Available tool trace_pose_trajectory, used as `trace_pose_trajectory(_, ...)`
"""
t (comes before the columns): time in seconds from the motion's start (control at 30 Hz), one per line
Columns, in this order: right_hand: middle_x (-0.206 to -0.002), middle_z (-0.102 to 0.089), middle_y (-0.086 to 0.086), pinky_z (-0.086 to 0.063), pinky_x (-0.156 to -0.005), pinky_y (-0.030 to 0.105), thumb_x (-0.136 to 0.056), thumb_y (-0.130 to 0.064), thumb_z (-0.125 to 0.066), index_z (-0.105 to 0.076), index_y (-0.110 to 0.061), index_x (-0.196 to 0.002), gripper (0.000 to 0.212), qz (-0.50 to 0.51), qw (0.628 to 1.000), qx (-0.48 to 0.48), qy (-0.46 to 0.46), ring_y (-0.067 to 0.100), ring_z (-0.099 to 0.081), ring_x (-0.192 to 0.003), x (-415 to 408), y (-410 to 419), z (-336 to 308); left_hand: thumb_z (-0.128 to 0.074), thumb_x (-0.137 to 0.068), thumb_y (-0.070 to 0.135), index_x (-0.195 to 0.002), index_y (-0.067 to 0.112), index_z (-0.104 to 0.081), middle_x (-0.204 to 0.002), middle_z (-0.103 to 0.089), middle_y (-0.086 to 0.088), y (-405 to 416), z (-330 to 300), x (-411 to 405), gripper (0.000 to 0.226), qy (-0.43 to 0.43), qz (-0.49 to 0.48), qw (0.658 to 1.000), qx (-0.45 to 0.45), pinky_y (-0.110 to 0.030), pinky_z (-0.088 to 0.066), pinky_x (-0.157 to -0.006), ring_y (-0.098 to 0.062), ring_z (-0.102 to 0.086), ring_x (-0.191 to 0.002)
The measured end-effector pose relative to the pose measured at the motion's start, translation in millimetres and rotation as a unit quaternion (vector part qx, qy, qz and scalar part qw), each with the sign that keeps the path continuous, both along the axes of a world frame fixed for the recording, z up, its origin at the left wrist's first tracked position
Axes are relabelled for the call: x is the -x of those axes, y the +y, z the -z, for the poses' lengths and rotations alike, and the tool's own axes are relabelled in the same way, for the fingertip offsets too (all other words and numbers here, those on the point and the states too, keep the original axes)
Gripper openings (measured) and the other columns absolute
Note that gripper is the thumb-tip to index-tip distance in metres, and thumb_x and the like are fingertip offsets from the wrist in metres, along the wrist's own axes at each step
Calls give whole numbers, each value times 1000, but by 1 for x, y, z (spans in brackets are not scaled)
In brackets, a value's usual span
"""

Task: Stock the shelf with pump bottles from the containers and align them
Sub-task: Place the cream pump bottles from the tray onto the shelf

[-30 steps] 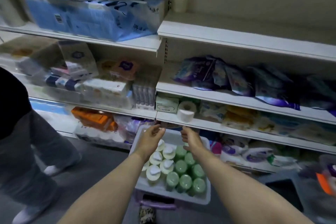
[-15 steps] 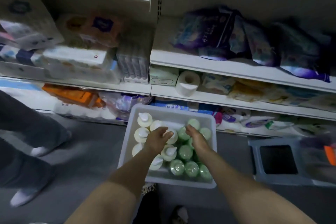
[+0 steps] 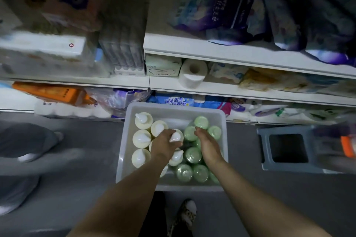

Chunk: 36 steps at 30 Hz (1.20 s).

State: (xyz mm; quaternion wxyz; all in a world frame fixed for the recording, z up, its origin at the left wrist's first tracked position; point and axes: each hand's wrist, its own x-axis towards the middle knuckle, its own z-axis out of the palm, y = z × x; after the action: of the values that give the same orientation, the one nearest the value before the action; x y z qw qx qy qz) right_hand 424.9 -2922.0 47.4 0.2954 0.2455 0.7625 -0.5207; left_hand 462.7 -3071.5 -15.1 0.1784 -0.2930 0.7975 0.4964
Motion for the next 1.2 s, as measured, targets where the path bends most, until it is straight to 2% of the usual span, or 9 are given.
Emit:
trace_pose_trajectory(0.23,-114,-62,-15,-38,-75,15,-99,-42,-52,-66,-35,-117,23,-7,1000,12,2,-7,-53,-95,-1,0,4,-75,-80,20,-117,19,-64,-112,-67,-2,11,5,3,39,26,25,994,106,-36,-49,-88,-25,-61,-103)
trace_pose_trajectory(0.43,-126,-62,-8,-42,-99,33,-95,-50,-53,-64,-32,-126,38,-22,999,13,-22,14,-57,-114,1,4,2,-68,-89,17,-123,16,-60,-119,-62,-7,12,2,7,34,55,70,984,154,-34,-45,-90,-26,-54,-112)
trace_pose_trajectory(0.6,-128,-60,-9,-43,-106,38,-95,-53,-51,-62,-29,-129,43,-32,998,46,-30,13,-55,-116,5,15,-12,-73,-84,11,-117,5,-62,-120,-59,-13,0,-38,9,35,146,68,984,82,-37,-40,-97,-31,-53,-112)
trace_pose_trajectory(0.7,-96,-66,-20,-45,-77,26,-93,-56,-53,-68,-34,-99,27,-18,996,85,-33,-1,-59,-89,5,18,-35,-73,-85,14,-110,10,-61,-107,-65,-7,-8,-78,10,29,166,40,985,30,-31,-43,-85,-26,-59,-100)
trace_pose_trajectory(0.73,-93,-64,-23,-43,-76,25,-93,-56,-53,-67,-35,-96,25,-19,995,95,-27,-4,-58,-87,6,18,-44,-73,-86,18,-110,12,-60,-104,-66,-5,-9,-92,12,28,168,31,985,16,-29,-42,-81,-24,-59,-97)
trace_pose_trajectory(0.87,-122,-58,-14,-39,-105,37,-94,-54,-55,-64,-34,-122,35,-56,990,125,23,8,-52,-114,9,15,-84,-74,-87,18,-110,9,-61,-102,-66,-6,-6,-157,20,28,223,5,975,-26,-32,-46,-84,-23,-60,-96)
trace_pose_trajectory(1.0,-114,-66,-21,-43,-83,32,-96,-54,-50,-70,-47,-105,22,-74,980,171,62,1,-56,-107,9,17,-136,-69,-91,19,-112,11,-63,-105,-67,-9,-2,-231,24,23,273,-1,960,-61,-44,-55,-86,-28,-64,-99)
trace_pose_trajectory(1.07,-114,-69,-14,-49,-85,38,-93,-56,-52,-73,-44,-104,25,-50,976,204,65,9,-60,-109,11,22,-160,-66,-94,20,-114,11,-63,-107,-67,-10,0,-267,25,22,297,0,952,-80,-48,-55,-86,-24,-64,-96)
trace_pose_trajectory(1.2,-99,-76,-7,-60,-65,35,-97,-44,-54,-80,-30,-90,30,-20,948,308,82,11,-71,-89,18,29,-210,-66,-93,29,-112,22,-67,-97,-67,0,8,-338,26,20,338,1,938,-70,-21,-55,-55,-10,-66,-76)
